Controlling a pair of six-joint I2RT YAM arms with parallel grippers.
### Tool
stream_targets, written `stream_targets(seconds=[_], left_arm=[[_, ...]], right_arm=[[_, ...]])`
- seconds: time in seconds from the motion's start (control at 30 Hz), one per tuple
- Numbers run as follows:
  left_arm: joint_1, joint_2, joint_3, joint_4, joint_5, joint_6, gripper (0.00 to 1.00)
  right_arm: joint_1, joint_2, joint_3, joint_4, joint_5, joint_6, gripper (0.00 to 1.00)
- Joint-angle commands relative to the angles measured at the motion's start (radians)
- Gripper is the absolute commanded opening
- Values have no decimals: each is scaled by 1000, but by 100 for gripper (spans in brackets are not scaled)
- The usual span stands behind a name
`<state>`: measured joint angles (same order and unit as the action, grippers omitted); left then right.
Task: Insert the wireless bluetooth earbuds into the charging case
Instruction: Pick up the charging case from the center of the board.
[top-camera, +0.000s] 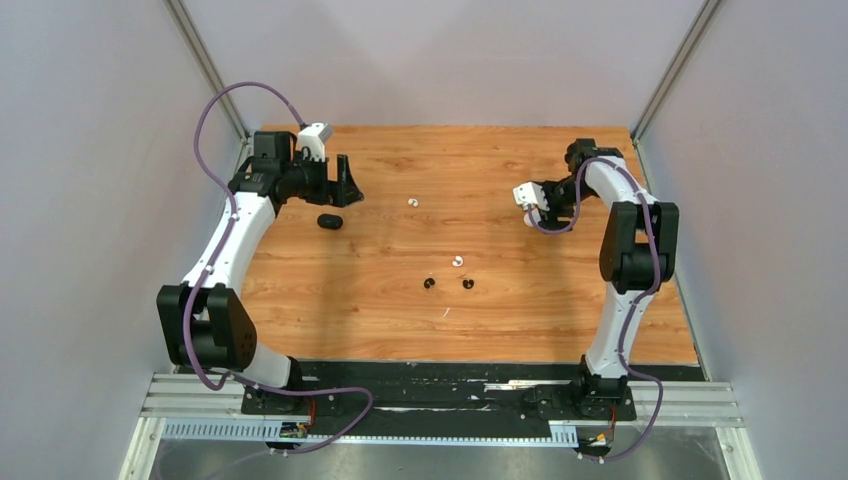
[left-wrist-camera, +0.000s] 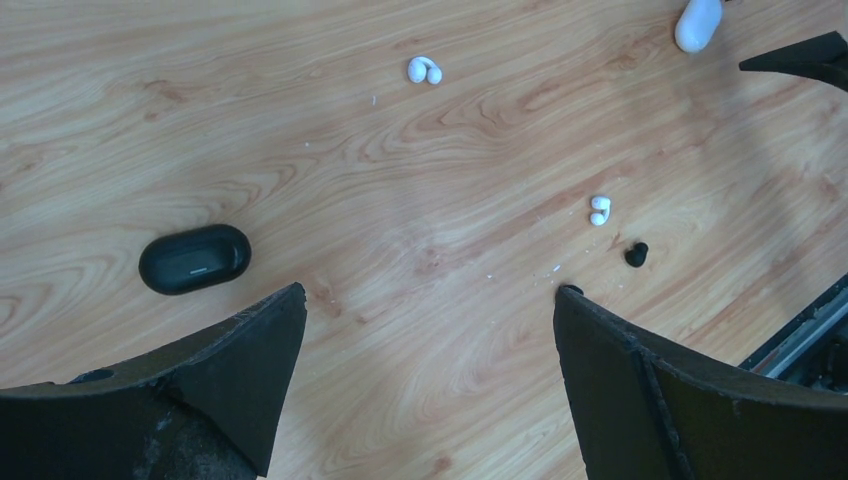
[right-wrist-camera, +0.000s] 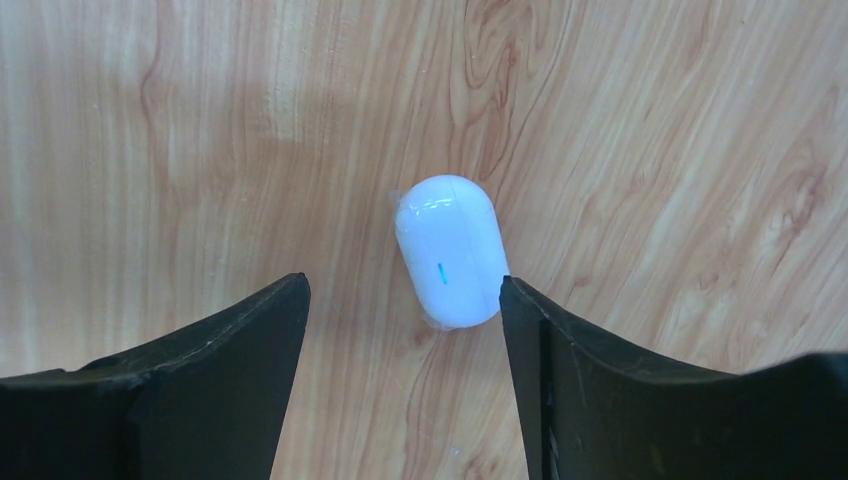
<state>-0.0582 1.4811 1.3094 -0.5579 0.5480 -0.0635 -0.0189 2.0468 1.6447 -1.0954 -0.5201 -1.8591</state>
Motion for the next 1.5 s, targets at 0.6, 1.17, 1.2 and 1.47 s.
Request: stream_targets(seconds=[0.6,1.17,1.2,1.47], left_arm=[[-1,5,81,7,-27,47,100],[-7,50,93,42,52,-9,100],[-8,49,92,43,59,-12,100],[-28,50,70,101,44,-71,96]], right_arm=[[14,226,224,-66,116,-185,51],[93,242,221,-194,170,-66,43],[95,241,216,-196,173,-49,43],[92,194,200,-154,42,328,29]])
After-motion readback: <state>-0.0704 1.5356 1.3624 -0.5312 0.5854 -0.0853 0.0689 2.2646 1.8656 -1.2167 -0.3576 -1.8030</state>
